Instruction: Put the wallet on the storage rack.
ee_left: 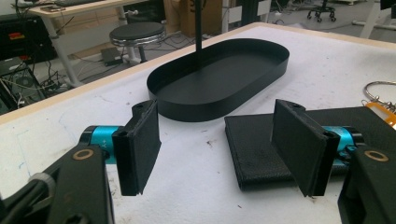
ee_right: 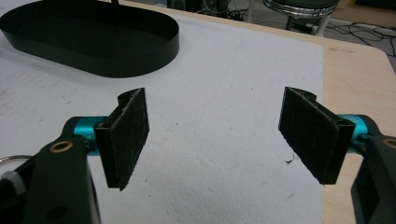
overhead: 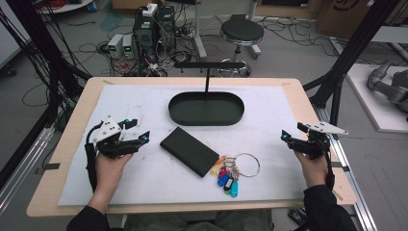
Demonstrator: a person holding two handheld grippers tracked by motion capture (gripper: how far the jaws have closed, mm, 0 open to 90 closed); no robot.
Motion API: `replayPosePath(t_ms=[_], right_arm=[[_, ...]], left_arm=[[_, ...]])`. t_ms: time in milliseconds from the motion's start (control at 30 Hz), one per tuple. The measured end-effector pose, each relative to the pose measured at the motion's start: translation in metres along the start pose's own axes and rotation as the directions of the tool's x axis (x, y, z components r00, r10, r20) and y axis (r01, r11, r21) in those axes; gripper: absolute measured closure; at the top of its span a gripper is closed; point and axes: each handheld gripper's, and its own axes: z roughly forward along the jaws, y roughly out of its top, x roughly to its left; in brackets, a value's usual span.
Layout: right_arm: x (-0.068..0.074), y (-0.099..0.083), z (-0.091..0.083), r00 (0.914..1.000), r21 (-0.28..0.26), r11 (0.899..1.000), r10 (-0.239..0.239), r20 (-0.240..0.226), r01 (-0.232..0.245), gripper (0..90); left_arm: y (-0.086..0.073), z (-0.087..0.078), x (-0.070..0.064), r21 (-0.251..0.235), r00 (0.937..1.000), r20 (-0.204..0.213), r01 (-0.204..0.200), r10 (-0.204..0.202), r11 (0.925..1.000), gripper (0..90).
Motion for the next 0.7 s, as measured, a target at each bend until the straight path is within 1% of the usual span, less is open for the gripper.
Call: replayPosePath(t_ms=[67,100,200,300,367,400,467,533,600,700], right_arm=[[0.0,0.0,0.001,1.0,0.001,1.0,0.002,-0.001,-0.002,24.6],[-0.001,0.0,0.001,1.0,-0.001,1.0,-0.003,0.0,0.003,24.6],[-0.001,0.001,0.001,1.0,-0.011,1.0,0.0,0.002,0.001,24.6],[-0.001,0.001,0.001,1.0,-0.013,1.0,0.0,0.003,0.0,24.6],[-0.001,0.001,0.0,1.0,-0.013,1.0,-0.003,0.004,0.003,24.7],[-0.002,0.0,-0.002,1.0,-0.013,1.0,-0.005,0.006,0.005,25.0],[-0.002,-0.001,-0.004,1.0,-0.015,1.0,0.003,0.009,-0.003,24.9],[-0.003,-0.002,-0.006,0.9999,-0.019,1.0,0.006,0.012,-0.006,24.9],[-0.004,-0.003,-0.008,0.9998,-0.017,1.0,0.008,0.016,-0.008,24.9],[-0.005,-0.003,-0.01,0.9997,-0.022,1.0,0.012,0.021,-0.011,24.9]], left_arm=[[0.0,0.001,-0.001,0.001,0.9999,0.005,0.011,-0.011,0.9999,34.4],[0.001,0.001,-0.002,0.003,0.9999,0.011,0.009,-0.009,1.0,34.8],[0.001,0.004,-0.003,0.002,0.9992,0.04,0.006,-0.006,1.0,35.0],[0.001,0.011,-0.005,0.009,0.9978,0.065,0.016,-0.016,0.9998,35.0],[0.0,0.014,-0.006,0.018,0.9977,0.065,0.019,-0.02,0.9997,34.9],[0.0,0.018,-0.006,0.028,0.9969,0.073,0.027,-0.029,0.9992,34.9],[-0.002,0.024,-0.008,0.054,0.9966,0.079,0.016,-0.02,0.9984,35.3],[-0.004,0.029,-0.01,0.078,0.9949,0.1,0.01,-0.018,0.9969,36.6],[-0.006,0.034,-0.012,0.112,0.9936,0.112,0.002,-0.014,0.9937,36.6],[-0.009,0.04,-0.014,0.145,0.9905,0.136,0.002,-0.022,0.9894,37.3]])
